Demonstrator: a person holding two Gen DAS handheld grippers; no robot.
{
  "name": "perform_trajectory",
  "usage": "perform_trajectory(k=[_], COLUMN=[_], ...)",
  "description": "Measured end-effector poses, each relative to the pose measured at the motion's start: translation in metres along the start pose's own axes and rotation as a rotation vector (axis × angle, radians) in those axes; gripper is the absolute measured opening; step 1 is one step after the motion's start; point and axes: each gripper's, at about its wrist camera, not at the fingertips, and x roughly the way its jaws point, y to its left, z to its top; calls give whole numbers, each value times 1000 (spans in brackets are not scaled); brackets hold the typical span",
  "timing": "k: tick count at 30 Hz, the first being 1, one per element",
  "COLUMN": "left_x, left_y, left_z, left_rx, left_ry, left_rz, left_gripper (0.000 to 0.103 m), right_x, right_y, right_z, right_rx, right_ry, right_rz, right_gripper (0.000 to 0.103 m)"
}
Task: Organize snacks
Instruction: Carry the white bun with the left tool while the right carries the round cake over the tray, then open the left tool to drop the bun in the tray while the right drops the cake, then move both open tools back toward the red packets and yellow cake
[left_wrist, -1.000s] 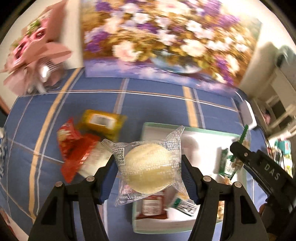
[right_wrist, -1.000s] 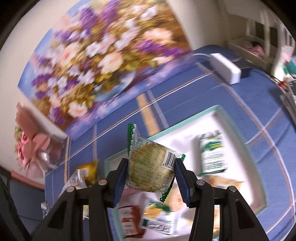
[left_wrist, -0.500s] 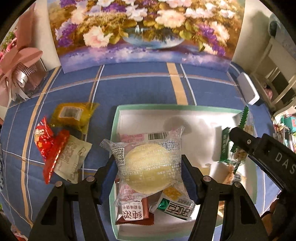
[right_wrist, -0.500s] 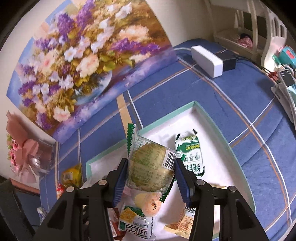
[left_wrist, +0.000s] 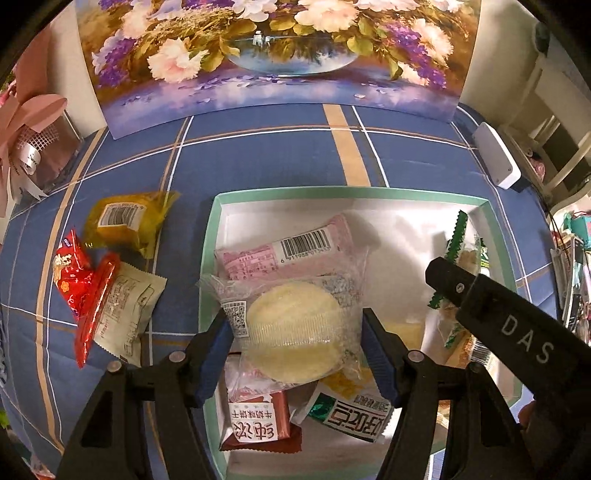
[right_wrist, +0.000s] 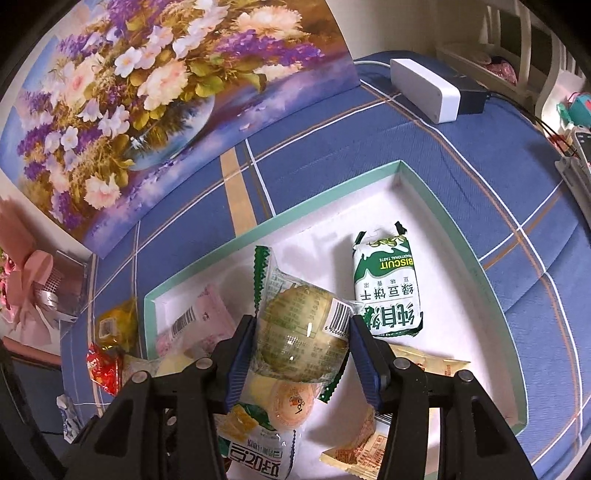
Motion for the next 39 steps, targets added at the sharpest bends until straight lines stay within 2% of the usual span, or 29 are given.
perform_trajectory(k=[4, 7, 19, 27, 28, 30, 34, 36, 39], left_x=[-7, -19, -57, -60, -60, -62, -62, -59, -55], left_y=[-2, -3, 11, 52, 58, 75, 108, 128, 155], left_z=[2, 5, 18, 23, 23, 22, 19, 16, 9], left_rx=[6, 10, -40, -189, -208, -274, -372, -426, -500], left_ry=[-5, -30, -107, -112, -113, -126, -131, -120, -102], left_rz=[-14, -16, -33, 26, 35, 65, 105, 143, 158], left_gripper=[73, 73, 73, 74, 83, 93, 93, 94, 94], right_x=[-3, -10, -53, -45, -44, -42, -39, -38, -36], right_y=[1, 3, 15, 20, 22, 27, 44, 56, 72], right_z=[2, 4, 16, 14, 13, 12, 8, 5, -1], right_rx=[-1, -8, -48, -71, -77, -91, -142, -179, -226], right_ry=[2, -11, -101, -75, -71, -61, -48, -45, -48], right_rz=[-10, -6, 8, -16, -23, -32, -26, -20, -10], right_gripper=[57, 62, 63, 63, 64, 68, 68, 75, 81])
